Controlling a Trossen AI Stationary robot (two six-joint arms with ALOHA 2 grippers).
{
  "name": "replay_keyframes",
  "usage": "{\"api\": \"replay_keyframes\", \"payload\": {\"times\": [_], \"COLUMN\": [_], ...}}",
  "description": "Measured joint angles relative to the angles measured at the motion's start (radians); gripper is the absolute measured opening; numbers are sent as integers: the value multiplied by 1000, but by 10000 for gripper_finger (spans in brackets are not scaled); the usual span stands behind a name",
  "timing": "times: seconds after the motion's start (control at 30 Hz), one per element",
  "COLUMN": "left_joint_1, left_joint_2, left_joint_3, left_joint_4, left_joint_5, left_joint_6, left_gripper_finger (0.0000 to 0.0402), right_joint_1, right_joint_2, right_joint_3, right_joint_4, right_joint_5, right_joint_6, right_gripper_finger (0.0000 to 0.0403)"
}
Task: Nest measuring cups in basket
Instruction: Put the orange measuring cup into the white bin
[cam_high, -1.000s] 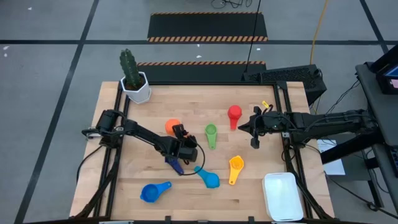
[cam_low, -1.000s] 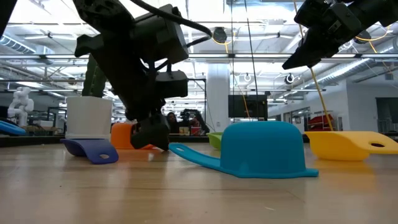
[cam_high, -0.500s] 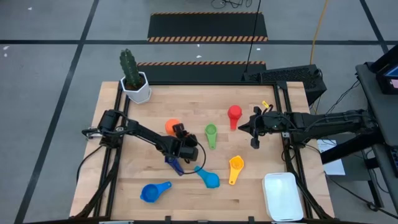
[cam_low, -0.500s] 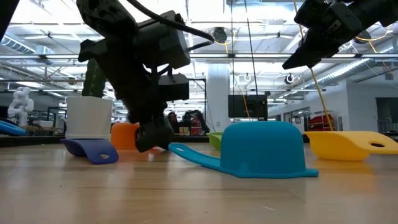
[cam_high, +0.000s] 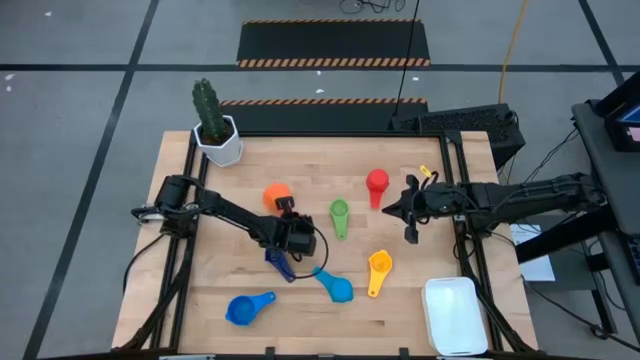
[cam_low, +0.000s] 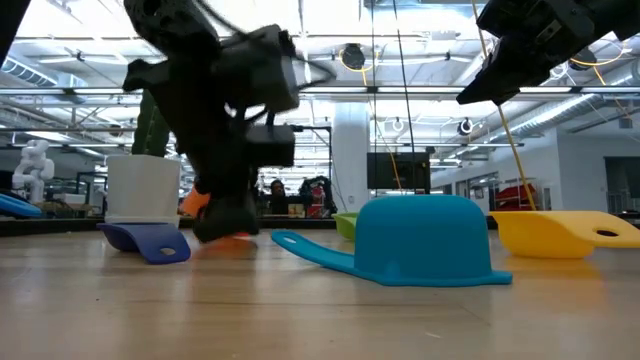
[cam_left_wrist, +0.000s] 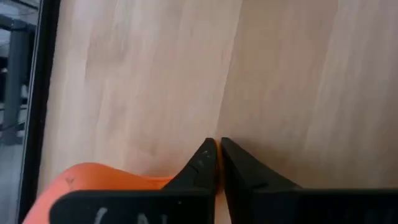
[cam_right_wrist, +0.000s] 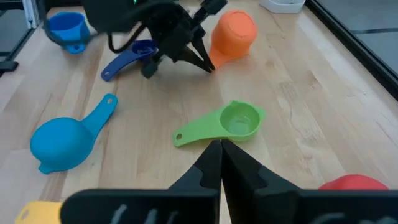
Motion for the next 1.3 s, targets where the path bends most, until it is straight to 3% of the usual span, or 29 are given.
{"api": "replay_keyframes", "payload": {"times": [0.33, 0.53, 0.77, 0.93, 1.3], "left_joint_1": [57, 89, 111, 125, 127], "left_joint_2": [-237, -343, -393, -395, -395], "left_joint_3": [20, 20, 21, 22, 22], "left_joint_4": [3, 43, 188, 269, 345], "left_joint_5": [256, 352, 559, 614, 617], "left_joint_6": [52, 74, 159, 201, 207], "left_gripper_finger": [6, 11, 7, 8, 5], "right_joint_1": [0, 0, 13, 45, 56], "right_joint_2": [79, 245, 447, 580, 792], "right_joint_3": [-66, -68, -65, -18, 50], "right_joint_4": [319, 489, 746, 879, 1091], "right_joint_5": [2, 3, 0, 1, 6], "right_joint_6": [-44, -69, -76, -102, -141], "right_gripper_finger": [0, 0, 5, 46, 145]}}
